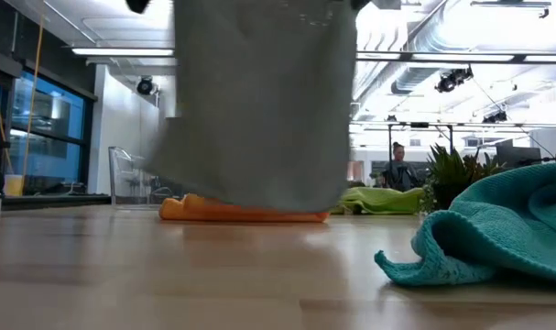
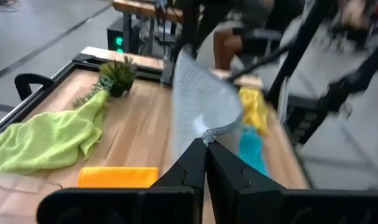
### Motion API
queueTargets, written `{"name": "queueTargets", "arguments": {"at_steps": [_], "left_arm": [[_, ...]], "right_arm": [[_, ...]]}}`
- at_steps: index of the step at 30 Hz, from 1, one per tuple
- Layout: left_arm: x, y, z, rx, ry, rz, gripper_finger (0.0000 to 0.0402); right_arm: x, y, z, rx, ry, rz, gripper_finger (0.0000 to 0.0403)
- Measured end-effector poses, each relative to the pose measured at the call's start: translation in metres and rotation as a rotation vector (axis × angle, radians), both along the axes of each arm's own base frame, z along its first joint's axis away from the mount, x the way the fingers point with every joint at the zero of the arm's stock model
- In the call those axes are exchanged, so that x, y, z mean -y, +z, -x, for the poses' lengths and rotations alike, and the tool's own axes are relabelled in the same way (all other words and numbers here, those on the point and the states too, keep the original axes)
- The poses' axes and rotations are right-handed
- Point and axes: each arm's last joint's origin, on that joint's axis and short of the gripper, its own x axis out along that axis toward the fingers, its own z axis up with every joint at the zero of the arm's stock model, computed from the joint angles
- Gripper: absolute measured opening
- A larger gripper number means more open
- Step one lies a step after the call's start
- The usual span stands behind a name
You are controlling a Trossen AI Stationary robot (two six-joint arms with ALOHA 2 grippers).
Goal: Fold microfiber towels
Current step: Fold the gray towel
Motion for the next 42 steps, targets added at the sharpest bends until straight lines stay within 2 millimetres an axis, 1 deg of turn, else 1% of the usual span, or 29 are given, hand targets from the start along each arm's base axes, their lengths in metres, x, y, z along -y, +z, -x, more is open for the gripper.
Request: {"name": "queueTargets", "arguments": {"at_steps": [4,7,10,12,14,16,21,26,29,32,35,38,42], "left_arm": [[0.000,0.011,0.021,0.093,0.041,0.090,0.0000],[0.000,0.014,0.029,0.115,0.062,0.080,0.0000],[-0.002,0.011,0.033,0.070,0.084,0.004,0.0000],[-0.002,0.007,0.035,0.019,0.079,-0.050,0.0000],[-0.002,0.004,0.036,-0.023,0.073,-0.075,0.0000],[-0.002,0.000,0.037,-0.069,0.067,-0.086,0.0000],[0.000,-0.007,0.040,-0.143,0.048,-0.076,0.0000],[0.008,-0.014,0.041,-0.209,-0.032,0.024,0.0000],[0.018,-0.019,0.040,-0.262,-0.082,0.096,0.0000],[0.032,-0.028,0.034,-0.304,-0.158,0.167,0.0000],[0.050,-0.045,0.029,-0.366,-0.219,0.233,0.0000],[0.070,-0.068,0.027,-0.440,-0.254,0.285,0.0000],[0.094,-0.094,0.025,-0.464,-0.276,0.353,0.0000]], "right_arm": [[0.017,0.016,0.002,0.058,0.004,0.042,0.0000],[0.029,0.024,0.003,0.092,0.004,0.063,0.0000],[0.038,0.026,0.001,0.108,-0.009,0.072,0.0000],[0.042,0.025,0.001,0.108,-0.017,0.068,0.0000],[0.042,0.024,-0.001,0.112,-0.012,0.055,0.0000],[0.037,0.022,-0.004,0.108,0.012,0.027,0.0000],[0.018,0.019,-0.009,0.108,0.032,-0.005,0.0000],[-0.011,0.009,-0.016,0.080,0.062,-0.029,0.0000],[-0.032,-0.002,-0.024,0.049,0.082,-0.040,0.0000],[-0.054,-0.017,-0.033,0.001,0.109,-0.054,0.0000],[-0.078,-0.035,-0.041,-0.061,0.154,-0.071,0.0000],[-0.099,-0.053,-0.048,-0.120,0.205,-0.090,0.0000],[-0.123,-0.077,-0.057,-0.194,0.266,-0.133,0.0000]]}}
